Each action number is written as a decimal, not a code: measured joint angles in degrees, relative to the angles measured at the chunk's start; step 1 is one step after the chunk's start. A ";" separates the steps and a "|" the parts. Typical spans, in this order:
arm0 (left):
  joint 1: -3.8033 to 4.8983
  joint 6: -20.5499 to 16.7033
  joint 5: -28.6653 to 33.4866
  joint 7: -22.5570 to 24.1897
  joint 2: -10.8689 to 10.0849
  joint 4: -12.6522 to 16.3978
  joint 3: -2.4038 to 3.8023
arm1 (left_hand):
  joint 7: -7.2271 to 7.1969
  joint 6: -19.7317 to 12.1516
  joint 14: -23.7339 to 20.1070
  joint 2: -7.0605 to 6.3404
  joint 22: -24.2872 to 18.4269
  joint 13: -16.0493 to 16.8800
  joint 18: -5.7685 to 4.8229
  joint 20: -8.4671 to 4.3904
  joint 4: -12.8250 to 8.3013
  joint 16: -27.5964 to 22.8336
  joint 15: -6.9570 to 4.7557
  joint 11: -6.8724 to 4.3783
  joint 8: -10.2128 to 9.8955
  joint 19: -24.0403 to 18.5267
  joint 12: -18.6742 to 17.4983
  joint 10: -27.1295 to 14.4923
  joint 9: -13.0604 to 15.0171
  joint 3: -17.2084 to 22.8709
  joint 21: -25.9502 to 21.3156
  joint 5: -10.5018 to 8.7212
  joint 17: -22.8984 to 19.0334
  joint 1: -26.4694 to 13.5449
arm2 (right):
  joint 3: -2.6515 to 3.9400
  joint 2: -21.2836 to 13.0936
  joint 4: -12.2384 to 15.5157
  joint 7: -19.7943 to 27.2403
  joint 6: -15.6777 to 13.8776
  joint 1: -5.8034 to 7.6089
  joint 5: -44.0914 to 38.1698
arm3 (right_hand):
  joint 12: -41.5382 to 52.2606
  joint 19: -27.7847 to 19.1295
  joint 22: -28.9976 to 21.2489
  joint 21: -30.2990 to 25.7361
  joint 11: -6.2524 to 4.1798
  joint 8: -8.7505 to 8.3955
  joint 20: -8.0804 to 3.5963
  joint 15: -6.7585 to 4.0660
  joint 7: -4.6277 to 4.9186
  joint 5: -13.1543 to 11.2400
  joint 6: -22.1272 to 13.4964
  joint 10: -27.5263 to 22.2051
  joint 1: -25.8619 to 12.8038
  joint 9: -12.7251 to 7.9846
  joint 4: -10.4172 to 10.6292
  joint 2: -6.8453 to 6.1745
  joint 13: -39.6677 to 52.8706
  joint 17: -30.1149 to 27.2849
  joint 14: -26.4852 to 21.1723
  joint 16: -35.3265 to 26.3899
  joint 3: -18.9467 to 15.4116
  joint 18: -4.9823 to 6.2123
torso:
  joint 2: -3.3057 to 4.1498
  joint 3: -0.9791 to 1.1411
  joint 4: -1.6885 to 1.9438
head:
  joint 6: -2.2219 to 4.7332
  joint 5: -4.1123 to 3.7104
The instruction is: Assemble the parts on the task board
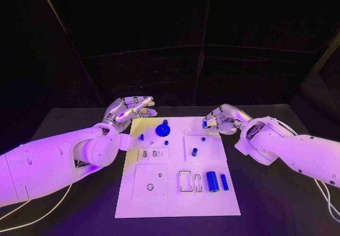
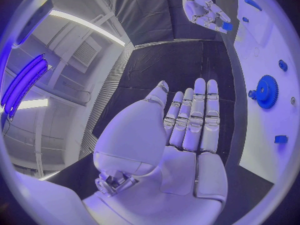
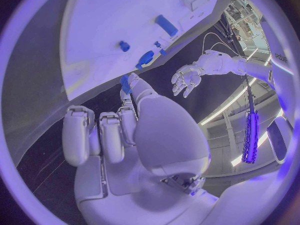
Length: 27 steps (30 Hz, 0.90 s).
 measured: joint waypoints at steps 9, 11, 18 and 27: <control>0.00 0.25 0.00 -0.03 0.88 -1.45 -0.01 | -0.10 0.52 0.72 0.00 -0.06 0.00 0.00 -0.22 -0.15 0.00 -0.30 -0.11 0.00 0.23 0.00 0.52 0.00 0.15 0.00 0.00 0.24 0.00 | -0.03 6.94 3.15 -7.46 -0.63 0.10 -2.86 | 0.00 0.00 0.00 0.00 0.01 0.04 0.00 -0.20 0.10 0.55 0.10 0.00 0.00 0.00 -0.05 -0.02 -0.01 0.00 -0.21 0.00 0.68 0.00 | -0.82 -0.37 0.20 | -0.57 0.51; 0.00 0.32 0.00 -0.03 1.04 -1.77 -0.01 | -0.30 0.73 0.72 0.00 -0.06 0.00 -0.01 -0.06 -0.16 0.00 -0.30 -0.11 0.00 0.47 0.00 0.52 0.00 0.16 0.00 0.00 0.24 0.00 | -0.07 8.97 3.11 -9.02 -0.52 0.10 -4.08 | 0.00 0.00 0.00 0.00 0.01 0.05 0.00 -0.20 0.10 0.55 0.10 0.00 0.00 0.00 -0.05 -0.03 -0.01 0.00 -0.21 0.00 0.67 0.01 | -1.01 -0.44 0.27 | -0.74 0.68; 0.01 0.48 0.00 -0.03 1.27 -2.36 -0.01 | -0.30 0.73 0.72 0.00 -0.05 0.00 -0.01 -0.09 -0.15 0.00 -0.30 -0.11 0.00 0.49 0.00 0.52 0.00 0.16 0.00 0.00 0.29 0.00 | -1.36 13.56 2.09 -12.53 0.38 0.01 -7.46 | 0.00 0.00 0.00 0.00 0.01 0.06 0.00 -0.20 0.12 0.55 0.12 -0.01 -0.01 0.00 -0.05 -0.04 -0.01 0.00 -0.21 0.00 0.67 0.00 | -1.49 -0.73 0.49 | -1.31 1.18; 0.02 0.54 0.00 -0.03 1.31 -2.55 0.00 | -0.30 0.73 0.72 0.00 -0.05 0.00 -0.01 -0.09 -0.15 0.00 -0.30 -0.11 0.00 0.49 0.00 0.92 0.00 0.15 0.00 0.00 0.33 0.00 | -3.18 17.51 1.05 -15.06 2.43 -1.04 -10.58 | 0.00 0.20 0.00 0.00 0.01 0.07 -0.21 -0.20 0.14 0.53 0.14 0.00 -0.10 0.00 0.10 0.03 -0.02 -0.01 -0.21 0.00 0.82 0.00 | -1.58 -0.79 0.51 | -1.71 1.61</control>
